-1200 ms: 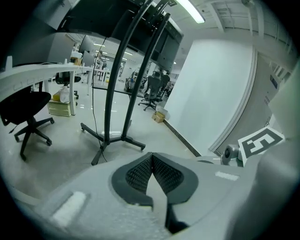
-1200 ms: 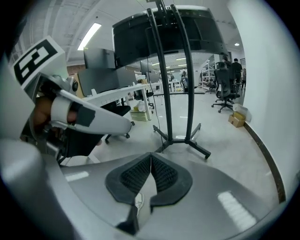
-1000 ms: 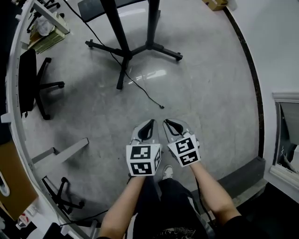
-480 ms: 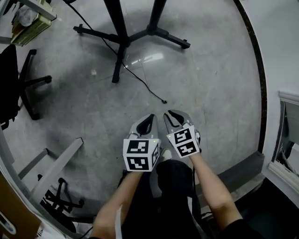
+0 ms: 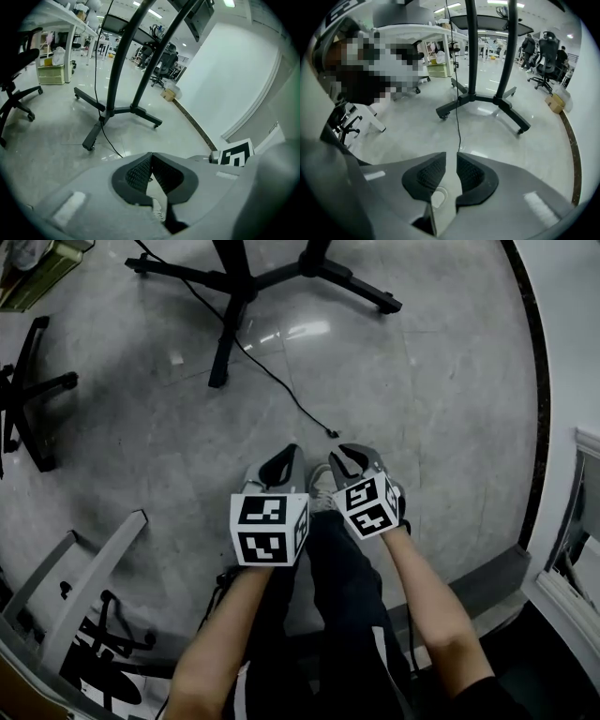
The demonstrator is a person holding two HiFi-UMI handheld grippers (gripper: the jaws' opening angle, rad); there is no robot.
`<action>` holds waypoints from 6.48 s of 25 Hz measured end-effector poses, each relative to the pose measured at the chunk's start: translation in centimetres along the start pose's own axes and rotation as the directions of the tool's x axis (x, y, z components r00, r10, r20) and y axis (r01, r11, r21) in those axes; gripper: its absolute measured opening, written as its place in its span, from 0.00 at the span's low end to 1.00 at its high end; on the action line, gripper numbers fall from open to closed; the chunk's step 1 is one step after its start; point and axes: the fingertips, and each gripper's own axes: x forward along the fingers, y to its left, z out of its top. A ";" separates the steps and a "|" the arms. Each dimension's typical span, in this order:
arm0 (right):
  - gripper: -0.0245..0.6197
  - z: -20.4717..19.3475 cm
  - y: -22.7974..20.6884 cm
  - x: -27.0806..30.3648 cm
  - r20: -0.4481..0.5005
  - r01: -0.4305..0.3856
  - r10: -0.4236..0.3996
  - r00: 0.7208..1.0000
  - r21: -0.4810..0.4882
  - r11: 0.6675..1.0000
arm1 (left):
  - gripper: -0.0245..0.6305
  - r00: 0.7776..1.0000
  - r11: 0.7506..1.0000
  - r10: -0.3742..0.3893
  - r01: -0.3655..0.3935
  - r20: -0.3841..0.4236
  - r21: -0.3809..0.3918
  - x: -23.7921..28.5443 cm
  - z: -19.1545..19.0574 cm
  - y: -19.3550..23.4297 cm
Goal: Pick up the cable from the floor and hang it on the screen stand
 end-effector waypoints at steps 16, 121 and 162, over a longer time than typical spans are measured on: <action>0.15 -7.7 -3.2 15.0 -0.096 -0.079 0.070 0.993 -0.101 0.992 | 0.04 0.999 0.999 0.028 -0.029 -0.026 -0.036 12.8 -6.3 4.9; 0.09 64.7 7.4 -66.5 0.892 0.890 -0.042 0.451 -0.446 0.097 | 0.03 0.602 0.941 -0.071 -0.224 0.795 0.253 -54.6 53.4 -14.5; 0.09 95.9 0.6 -99.6 0.976 0.989 -0.159 0.146 -0.147 0.002 | 0.03 0.444 0.830 -0.096 -0.459 0.891 0.318 -66.0 77.5 -21.8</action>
